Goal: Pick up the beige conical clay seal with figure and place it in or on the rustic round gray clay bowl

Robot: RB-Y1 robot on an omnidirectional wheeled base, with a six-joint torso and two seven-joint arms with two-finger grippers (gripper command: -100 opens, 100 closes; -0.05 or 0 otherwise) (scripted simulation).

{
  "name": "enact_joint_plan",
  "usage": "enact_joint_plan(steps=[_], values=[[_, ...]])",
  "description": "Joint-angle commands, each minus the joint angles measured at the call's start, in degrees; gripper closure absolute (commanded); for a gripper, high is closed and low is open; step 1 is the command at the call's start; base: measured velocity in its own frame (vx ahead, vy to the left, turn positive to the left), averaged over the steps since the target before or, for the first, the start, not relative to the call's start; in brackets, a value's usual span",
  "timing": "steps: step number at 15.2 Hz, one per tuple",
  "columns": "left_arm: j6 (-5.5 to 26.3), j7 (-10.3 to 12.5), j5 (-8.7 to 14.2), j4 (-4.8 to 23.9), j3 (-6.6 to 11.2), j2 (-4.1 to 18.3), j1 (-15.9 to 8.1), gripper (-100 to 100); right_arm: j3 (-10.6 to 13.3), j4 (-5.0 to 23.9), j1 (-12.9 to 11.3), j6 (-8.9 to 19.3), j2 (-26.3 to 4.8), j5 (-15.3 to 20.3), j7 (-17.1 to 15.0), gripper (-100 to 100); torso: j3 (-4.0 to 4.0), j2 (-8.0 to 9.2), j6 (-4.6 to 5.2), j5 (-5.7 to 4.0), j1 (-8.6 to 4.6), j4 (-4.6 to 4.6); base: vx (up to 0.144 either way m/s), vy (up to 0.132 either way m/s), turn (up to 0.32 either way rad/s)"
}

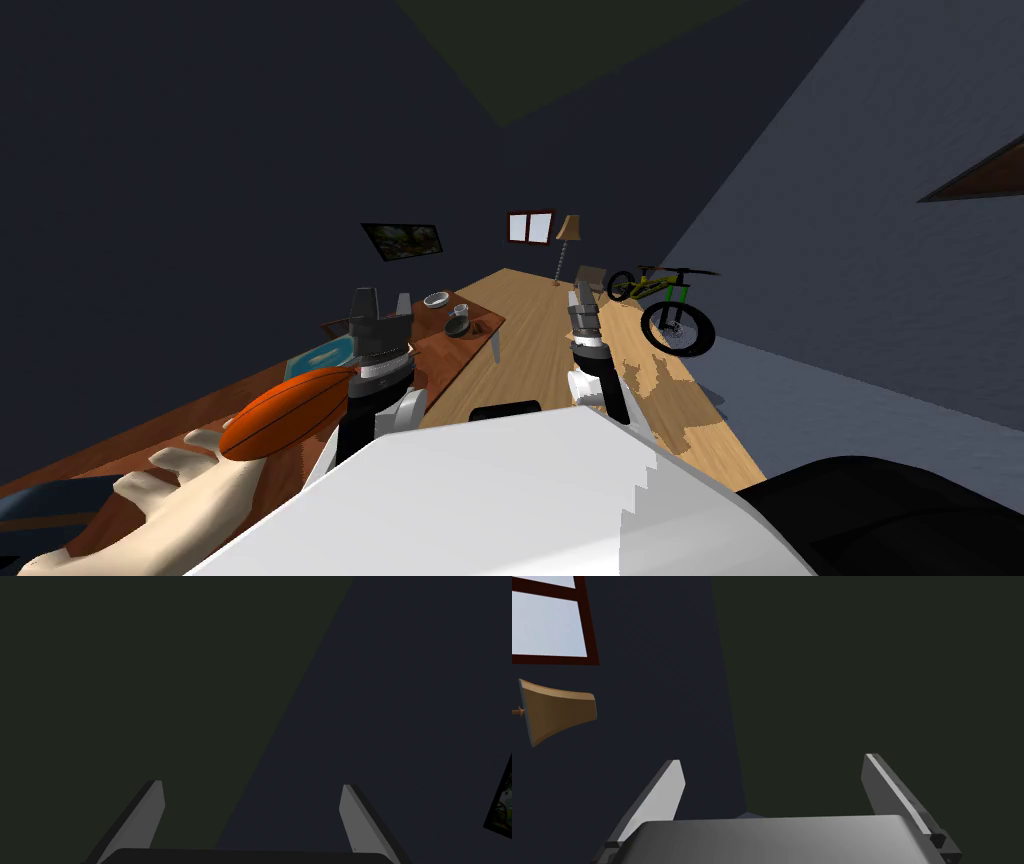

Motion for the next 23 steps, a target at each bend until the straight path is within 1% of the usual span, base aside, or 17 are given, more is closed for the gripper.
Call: enact_joint_plan(steps=[1,2,3,4,5,6,7,8,10,11,13,14,17,19,20,21,23], values=[[0.77,-0.26,0.07,0.18,0.04,2.76,0.04,-100,0.0,0.0,0.0,0.0,0.0,0.0,0.0,0,0.0,0.0,0.0,0.0,0.0,0.0,0.004,-0.004,-0.012],[0.77,-0.26,0.07,0.18,0.04,2.76,0.04,-100,0.0,0.0,0.0,0.0,0.0,0.0,0.0,0,0.0,-0.01,0.0,0.0,0.0,0.0,0.007,-0.005,-0.013],[1.56,-0.53,0.14,0.36,0.09,4.69,0.09,-100,0.0,0.0,0.0,0.0,0.0,0.0,0.0,0,-0.01,-0.02,0.0,0.0,0.0,0.0,0.011,-0.006,-0.017],[1.56,-0.53,0.14,0.36,0.09,4.69,0.09,-100,0.0,0.0,0.0,0.0,0.0,0.0,0.0,0,-0.02,-0.03,0.0,0.0,0.0,-0.01,0.013,-0.006,-0.013],[2.59,-0.88,0.24,0.62,0.17,6.61,0.15,-100,0.0,0.0,0.0,0.0,0.0,0.0,0.0,0,-0.02,-0.04,0.0,0.0,-0.01,-0.01,0.017,-0.011,-0.018],[2.59,-0.88,0.24,0.62,0.17,6.61,0.15,-100,0.0,0.0,0.0,0.0,0.0,0.0,0.0,0,-0.03,-0.06,0.0,0.0,-0.01,-0.01,0.02,-0.013,-0.017],[3.87,-1.33,0.36,0.91,0.25,8.42,0.22,-100,0.0,0.0,0.0,0.0,0.0,0.0,0.0,0,-0.04,-0.07,0.0,0.0,-0.03,-0.02,0.025,-0.017,-0.025],[3.87,-1.33,0.36,0.91,0.25,8.42,0.22,-100,0.0,0.0,0.0,0.0,0.0,0.0,0.0,0,-0.05,-0.09,0.0,-0.01,-0.04,-0.02,0.025,-0.016,-0.023],[6.75,-2.45,0.66,1.66,0.45,11.52,0.37,-100,0.0,0.0,0.0,0.0,0.0,0.0,0.0,0,-0.07,-0.12,0.01,-0.01,-0.05,-0.03,0.036,-0.025,-0.044],[7.1,-2.45,0.66,1.66,0.45,11.64,0.37,-100,0.0,0.0,0.0,0.0,0.0,0.0,0.0,0,-0.09,-0.16,0.01,-0.02,-0.08,-0.03,0.046,-0.028,-0.042],[10.35,-3.87,1.04,2.59,0.71,14.33,0.53,-100,0.0,0.0,0.0,0.0,0.0,0.0,0.0,0,-0.11,-0.19,0.01,-0.02,-0.09,-0.04,0.047,-0.029,-0.059],[11.12,-3.87,1.04,2.59,0.71,14.33,0.53,-100,0.0,0.0,0.0,0.0,0.0,0.0,0.0,0,-0.12,-0.21,0.01,-0.02,-0.1,-0.05,0.049,-0.032,-0.043],[15.06,-5.56,1.5,3.7,1.01,16.51,0.72,-100,0.0,0.0,0.0,0.0,0.0,0.0,0.0,0,-0.12,-0.21,0.0,-0.03,-0.13,-0.05,0.046,-0.036,-0.045],[15.86,-5.56,1.5,3.7,1.01,16.51,0.72,-100,0.0,0.0,0.01,0.0,0.0,0.0,0.0,0,-0.13,-0.22,0.01,-0.03,-0.13,-0.05,0.039,-0.027,-0.028],[18.01,-6.49,1.75,4.3,1.18,17.41,0.81,-100,0.0,0.0,0.0,0.0,0.0,0.0,0.0,0,-0.11,-0.18,0.0,-0.03,-0.12,-0.04,0.032,-0.027,-0.042],[18.45,-6.49,1.75,4.3,1.18,17.41,0.81,-100,0.0,0.0,0.0,0.0,0.0,0.0,0.0,0,-0.1,-0.17,0.01,-0.02,-0.12,-0.04,0.033,-0.029,-0.05],[21.18,-7.47,2.01,4.93,1.35,18.21,0.91,-100,0.0,0.0,0.0,0.0,0.0,0.0,0.0,0,-0.1,-0.16,0.01,-0.03,-0.15,-0.04,0.037,-0.043,-0.061]])
